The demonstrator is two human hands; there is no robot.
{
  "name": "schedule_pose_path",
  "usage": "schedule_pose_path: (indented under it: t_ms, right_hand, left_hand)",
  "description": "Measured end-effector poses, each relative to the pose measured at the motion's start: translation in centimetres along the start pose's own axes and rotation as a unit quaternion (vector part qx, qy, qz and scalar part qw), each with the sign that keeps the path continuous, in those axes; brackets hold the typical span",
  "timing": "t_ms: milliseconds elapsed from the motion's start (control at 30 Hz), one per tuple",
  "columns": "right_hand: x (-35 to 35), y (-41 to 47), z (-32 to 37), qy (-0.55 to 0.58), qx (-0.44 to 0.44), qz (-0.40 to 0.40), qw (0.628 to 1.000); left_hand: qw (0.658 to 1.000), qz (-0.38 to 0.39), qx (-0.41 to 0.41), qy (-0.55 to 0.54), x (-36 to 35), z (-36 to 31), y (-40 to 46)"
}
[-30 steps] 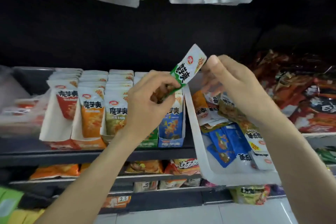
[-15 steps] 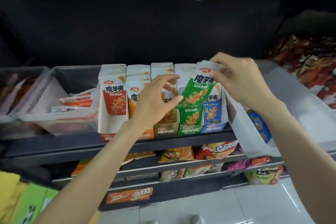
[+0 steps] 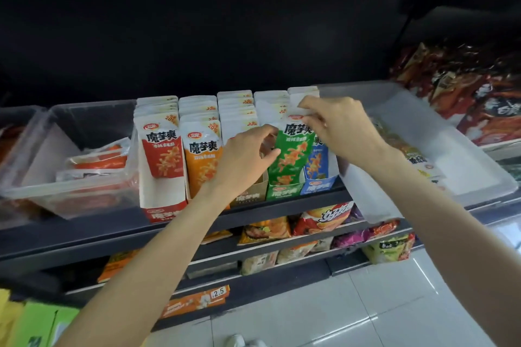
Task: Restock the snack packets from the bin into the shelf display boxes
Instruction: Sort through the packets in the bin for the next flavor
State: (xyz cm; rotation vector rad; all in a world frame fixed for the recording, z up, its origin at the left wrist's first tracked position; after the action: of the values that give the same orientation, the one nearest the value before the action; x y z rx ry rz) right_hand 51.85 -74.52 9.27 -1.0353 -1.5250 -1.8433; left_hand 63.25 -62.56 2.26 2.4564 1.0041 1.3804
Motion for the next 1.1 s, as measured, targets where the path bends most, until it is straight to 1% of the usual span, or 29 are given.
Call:
schedule_pose_path:
  t_ms: [67, 133, 200, 267, 333, 400, 433, 533, 600, 667, 733, 767, 833, 867, 933, 1000, 1100]
  right_hand:
    - [-1.4, -0.4, 0.4, -0.010, 0.008, 0.050, 0.999]
    - [-2.7, -1.1, 0.9, -0.015, 0.020, 0.090, 0.996]
    - [-3.3, -1.6, 1.4, -0.012, 0.023, 0.113, 0.993]
    - [-3.5, -1.8, 1.4, -0.002, 0.008, 0.134, 0.991]
    - [-3.7, -1.6, 1.2, 0.004, -0.003, 0.136, 0.991]
    - [-3.5, -1.5, 1.0, 0.001, -0.012, 0.112, 0.994]
    - [-3.1, -1.6, 0.5, 0.013, -0.031, 0.089, 0.996]
    - [-0.5, -2.7, -1.7, 0.070, -0.104, -0.011, 0.992]
    - [1.5, -4.4, -4.0, 0.055, -0.127, -0.055, 0.989]
    - [3.0, -6.3, -6.5, 0.040, -0.150, -0.050, 0.987]
    - [4.0, -7.9, -9.5, 0.034, -0.177, -0.027, 0.983]
    - [4.3, -8.5, -11.1, 0.028, -0.190, -0.015, 0.981]
    - [4.3, -9.5, -14.5, 0.012, -0.210, 0.018, 0.977]
    - [4.1, -9.8, -16.1, 0.002, -0.214, 0.044, 0.976]
    - [3.3, -10.3, -19.2, -0.022, -0.204, 0.116, 0.972]
    - [2.2, -10.3, -21.8, -0.055, -0.175, 0.189, 0.965]
    - [0.6, -10.2, -24.5, -0.094, -0.118, 0.256, 0.955]
  left_hand:
    - [1.000, -0.018, 0.001, 0.024, -0.1, 0.1, 0.0]
    - [0.999, -0.034, -0.008, 0.024, -0.1, 0.1, -0.1]
    - [0.997, -0.050, -0.029, 0.041, 0.0, -0.1, -0.1]
    - [0.995, -0.057, -0.042, 0.071, 0.1, -0.3, -0.2]
    - [0.992, -0.051, -0.047, 0.101, 0.1, -0.4, -0.1]
    - [0.991, -0.042, -0.041, 0.118, 0.2, -0.5, 0.2]
    - [0.991, -0.037, -0.037, 0.123, 0.2, -0.5, 0.3]
    - [0.991, -0.034, -0.040, 0.122, 0.5, -0.8, 0.7]
    - [0.993, -0.064, -0.061, 0.083, 0.9, -1.8, 1.0]
    - [0.987, -0.122, -0.104, 0.021, 1.2, -3.5, 1.3]
    - [0.975, -0.161, -0.152, -0.032, 1.0, -5.7, 1.4]
    - [0.970, -0.162, -0.175, -0.051, 0.5, -6.8, 1.5]
    - [0.966, -0.134, -0.207, -0.074, -1.3, -8.9, 1.9]
    - [0.969, -0.110, -0.209, -0.078, -2.6, -9.8, 2.4]
    - [0.979, -0.055, -0.181, -0.075, -5.5, -11.3, 3.6]
    - [0.987, -0.011, -0.149, -0.057, -8.6, -12.5, 5.6]
    - [0.995, 0.037, -0.086, -0.025, -12.8, -12.9, 9.6]
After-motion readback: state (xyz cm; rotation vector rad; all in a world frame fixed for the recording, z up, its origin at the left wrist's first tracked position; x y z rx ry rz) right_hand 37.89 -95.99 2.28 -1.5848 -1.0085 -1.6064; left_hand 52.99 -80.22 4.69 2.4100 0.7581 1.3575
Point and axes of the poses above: each hand's wrist, its own y-axis towards the middle knuckle, its own x-axis out of the back of the hand, z = x × y, the point moved 3 cm from there along y, towards the middle knuckle, and after that the axes turned 5 degrees about -z, right-handed, at the moved point
